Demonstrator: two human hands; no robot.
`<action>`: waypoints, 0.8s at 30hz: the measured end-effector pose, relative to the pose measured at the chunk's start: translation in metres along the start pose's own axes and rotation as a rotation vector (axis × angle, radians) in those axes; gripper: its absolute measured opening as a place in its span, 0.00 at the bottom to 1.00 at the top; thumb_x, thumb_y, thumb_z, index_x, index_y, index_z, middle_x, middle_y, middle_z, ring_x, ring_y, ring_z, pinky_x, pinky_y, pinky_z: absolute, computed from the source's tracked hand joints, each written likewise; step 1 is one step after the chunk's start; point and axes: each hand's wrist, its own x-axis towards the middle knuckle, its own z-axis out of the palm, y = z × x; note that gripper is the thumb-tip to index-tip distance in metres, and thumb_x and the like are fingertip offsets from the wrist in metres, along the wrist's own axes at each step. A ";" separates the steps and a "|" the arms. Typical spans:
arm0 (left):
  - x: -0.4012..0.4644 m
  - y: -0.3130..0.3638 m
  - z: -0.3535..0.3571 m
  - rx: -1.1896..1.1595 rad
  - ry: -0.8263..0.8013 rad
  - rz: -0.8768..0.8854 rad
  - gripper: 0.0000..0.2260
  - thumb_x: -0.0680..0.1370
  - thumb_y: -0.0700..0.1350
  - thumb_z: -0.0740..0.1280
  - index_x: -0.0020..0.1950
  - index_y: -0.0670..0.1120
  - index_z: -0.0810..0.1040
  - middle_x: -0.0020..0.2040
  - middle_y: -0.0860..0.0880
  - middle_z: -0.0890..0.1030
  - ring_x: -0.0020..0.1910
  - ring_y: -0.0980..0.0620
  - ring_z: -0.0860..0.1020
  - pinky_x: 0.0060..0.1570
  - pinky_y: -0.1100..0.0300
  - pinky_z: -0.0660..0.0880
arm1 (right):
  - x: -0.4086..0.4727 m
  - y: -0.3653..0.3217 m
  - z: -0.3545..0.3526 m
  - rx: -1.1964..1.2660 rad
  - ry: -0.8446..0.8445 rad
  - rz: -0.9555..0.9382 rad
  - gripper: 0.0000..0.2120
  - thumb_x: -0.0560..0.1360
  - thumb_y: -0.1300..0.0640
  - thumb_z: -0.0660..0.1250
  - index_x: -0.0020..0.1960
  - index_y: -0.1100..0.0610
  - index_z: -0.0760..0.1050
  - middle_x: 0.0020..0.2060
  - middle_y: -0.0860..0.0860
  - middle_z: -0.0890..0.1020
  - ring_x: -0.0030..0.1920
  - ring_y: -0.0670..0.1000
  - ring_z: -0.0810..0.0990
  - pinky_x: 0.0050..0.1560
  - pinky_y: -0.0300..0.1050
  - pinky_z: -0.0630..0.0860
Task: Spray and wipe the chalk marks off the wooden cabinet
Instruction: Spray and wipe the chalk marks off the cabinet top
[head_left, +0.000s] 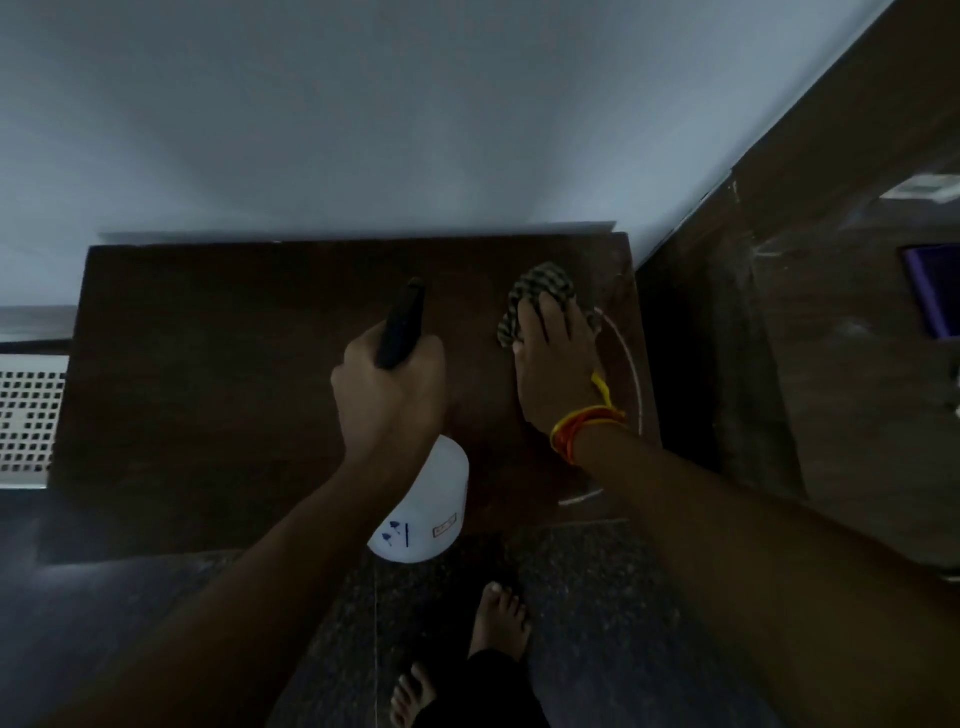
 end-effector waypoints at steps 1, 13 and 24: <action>-0.003 -0.001 0.000 0.005 0.005 0.013 0.10 0.79 0.41 0.64 0.39 0.51 0.71 0.34 0.48 0.75 0.29 0.52 0.74 0.27 0.61 0.73 | -0.003 -0.002 -0.001 0.002 0.009 0.015 0.23 0.77 0.56 0.61 0.70 0.60 0.66 0.69 0.61 0.69 0.69 0.67 0.65 0.68 0.63 0.65; -0.061 -0.028 -0.015 0.002 -0.019 0.047 0.09 0.78 0.43 0.65 0.37 0.47 0.73 0.32 0.44 0.75 0.30 0.44 0.74 0.33 0.52 0.72 | -0.136 -0.042 0.002 -0.002 -0.124 0.110 0.25 0.78 0.54 0.61 0.73 0.58 0.61 0.72 0.58 0.65 0.72 0.66 0.60 0.69 0.63 0.62; -0.092 -0.041 0.012 0.023 -0.027 -0.029 0.08 0.76 0.40 0.64 0.36 0.46 0.73 0.31 0.46 0.74 0.29 0.48 0.73 0.29 0.55 0.71 | -0.161 -0.005 -0.008 0.016 -0.098 0.068 0.24 0.79 0.50 0.47 0.72 0.56 0.64 0.70 0.57 0.68 0.71 0.65 0.64 0.68 0.61 0.64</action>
